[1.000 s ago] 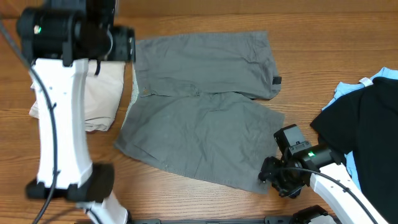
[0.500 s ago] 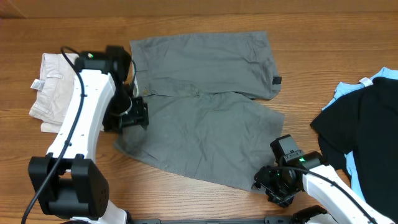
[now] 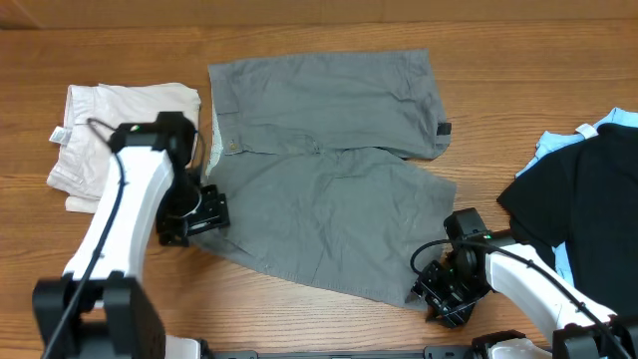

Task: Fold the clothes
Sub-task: 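Grasp the bottom left and bottom right hem corners with both grippers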

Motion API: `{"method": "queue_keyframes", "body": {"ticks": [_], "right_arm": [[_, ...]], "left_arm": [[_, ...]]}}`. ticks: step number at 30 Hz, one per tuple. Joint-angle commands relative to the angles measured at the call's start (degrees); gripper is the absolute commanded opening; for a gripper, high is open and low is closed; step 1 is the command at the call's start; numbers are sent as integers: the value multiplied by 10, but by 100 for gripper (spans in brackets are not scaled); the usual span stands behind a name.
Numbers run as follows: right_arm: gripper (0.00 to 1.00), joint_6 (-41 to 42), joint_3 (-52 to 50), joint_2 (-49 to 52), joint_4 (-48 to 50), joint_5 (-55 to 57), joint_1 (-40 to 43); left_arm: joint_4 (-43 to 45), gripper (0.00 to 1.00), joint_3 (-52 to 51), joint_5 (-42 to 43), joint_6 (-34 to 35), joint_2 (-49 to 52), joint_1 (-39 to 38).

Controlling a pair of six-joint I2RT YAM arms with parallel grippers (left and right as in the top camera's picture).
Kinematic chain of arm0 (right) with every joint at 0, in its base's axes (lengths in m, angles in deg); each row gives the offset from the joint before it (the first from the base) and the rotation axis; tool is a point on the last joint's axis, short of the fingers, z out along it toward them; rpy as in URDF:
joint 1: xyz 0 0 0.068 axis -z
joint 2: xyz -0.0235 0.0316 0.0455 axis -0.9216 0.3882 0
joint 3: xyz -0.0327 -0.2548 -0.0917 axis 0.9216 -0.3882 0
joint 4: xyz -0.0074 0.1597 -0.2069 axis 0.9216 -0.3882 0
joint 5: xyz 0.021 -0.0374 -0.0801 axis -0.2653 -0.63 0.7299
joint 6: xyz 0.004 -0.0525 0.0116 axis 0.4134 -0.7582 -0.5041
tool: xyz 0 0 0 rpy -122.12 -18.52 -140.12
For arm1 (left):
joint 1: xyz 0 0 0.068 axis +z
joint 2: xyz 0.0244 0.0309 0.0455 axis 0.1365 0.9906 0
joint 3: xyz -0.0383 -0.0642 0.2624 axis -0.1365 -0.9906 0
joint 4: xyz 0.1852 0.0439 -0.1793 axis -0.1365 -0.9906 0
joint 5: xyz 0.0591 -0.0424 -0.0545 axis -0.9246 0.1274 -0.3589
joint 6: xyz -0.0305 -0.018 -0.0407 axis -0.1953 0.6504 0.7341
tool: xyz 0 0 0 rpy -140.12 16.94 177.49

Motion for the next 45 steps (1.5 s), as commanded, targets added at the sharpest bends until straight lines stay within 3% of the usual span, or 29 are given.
{"method": "queue_keyframes", "body": {"ticks": [1,10,12,15,16,24,33,40,45], "right_arm": [[54,-33,5,9,35,70,14],[54,-33,10,9,41,81,16],[47,-33,10,9,40,81,16],[23,-33,10,9,39,82,16],[19,-31,10,9,39,82,16],[4,-37,19,5,26,85,16],[4,-55,66,-35,-12,84,16],[4,-60,89,-46,-15,56,16],[4,-66,89,-46,-11,56,16]], "left_arm": [[7,74,-23,-3,7,-26,22],[67,75,-96,0,18,-28,28],[78,75,-103,0,18,-28,29],[81,75,-104,0,18,-27,30],[82,75,-104,-3,18,-27,31],[100,82,-104,-21,21,-27,59],[129,93,-106,-30,20,-27,92],[204,93,-156,29,40,-27,92],[255,92,-196,25,52,-27,92]]}}
